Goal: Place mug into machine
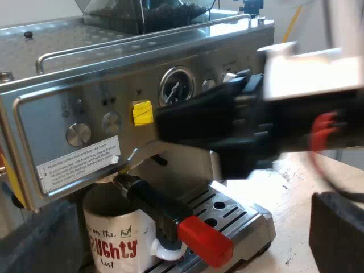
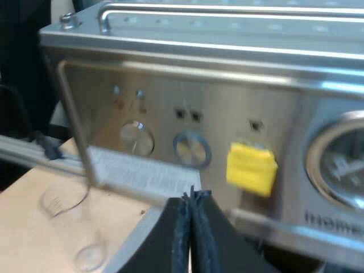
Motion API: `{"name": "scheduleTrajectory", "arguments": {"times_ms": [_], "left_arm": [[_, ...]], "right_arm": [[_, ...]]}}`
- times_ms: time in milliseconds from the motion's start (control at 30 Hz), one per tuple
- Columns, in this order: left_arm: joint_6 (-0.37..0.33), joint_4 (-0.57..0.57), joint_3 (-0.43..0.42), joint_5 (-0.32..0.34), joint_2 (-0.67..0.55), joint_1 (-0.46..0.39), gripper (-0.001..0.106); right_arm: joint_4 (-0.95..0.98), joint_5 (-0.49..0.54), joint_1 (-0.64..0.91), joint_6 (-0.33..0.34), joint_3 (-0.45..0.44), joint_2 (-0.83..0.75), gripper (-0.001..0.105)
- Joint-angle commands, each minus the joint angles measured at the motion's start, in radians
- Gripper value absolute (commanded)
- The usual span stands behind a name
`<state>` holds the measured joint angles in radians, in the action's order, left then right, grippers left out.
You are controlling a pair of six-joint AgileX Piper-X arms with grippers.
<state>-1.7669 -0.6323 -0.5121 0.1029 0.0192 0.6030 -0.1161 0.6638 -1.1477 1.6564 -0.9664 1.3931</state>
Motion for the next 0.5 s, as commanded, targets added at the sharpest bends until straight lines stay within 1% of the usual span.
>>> {"name": "scheduleTrajectory", "arguments": {"times_ms": [33,100,167,333,500], "left_arm": [[-0.005,0.004,-0.004,0.006,-0.002,0.000,0.082],[-0.005,0.004,-0.004,0.006,-0.002,0.000,0.082],[-0.005,0.004,-0.004,0.006,-0.002,0.000,0.082],[-0.005,0.004,-0.004,0.006,-0.002,0.000,0.082],[-0.005,0.004,-0.004,0.028,-0.002,0.000,0.082]], "right_arm": [[-0.008,0.013,0.031,0.016,-0.053,0.045,0.000],[-0.008,0.014,0.045,0.016,-0.065,0.060,0.000],[-0.008,0.040,0.067,0.016,-0.073,0.077,0.000],[0.002,0.070,0.108,0.016,-0.074,0.084,0.000],[0.024,0.124,0.154,0.016,-0.074,0.096,0.000]]}}
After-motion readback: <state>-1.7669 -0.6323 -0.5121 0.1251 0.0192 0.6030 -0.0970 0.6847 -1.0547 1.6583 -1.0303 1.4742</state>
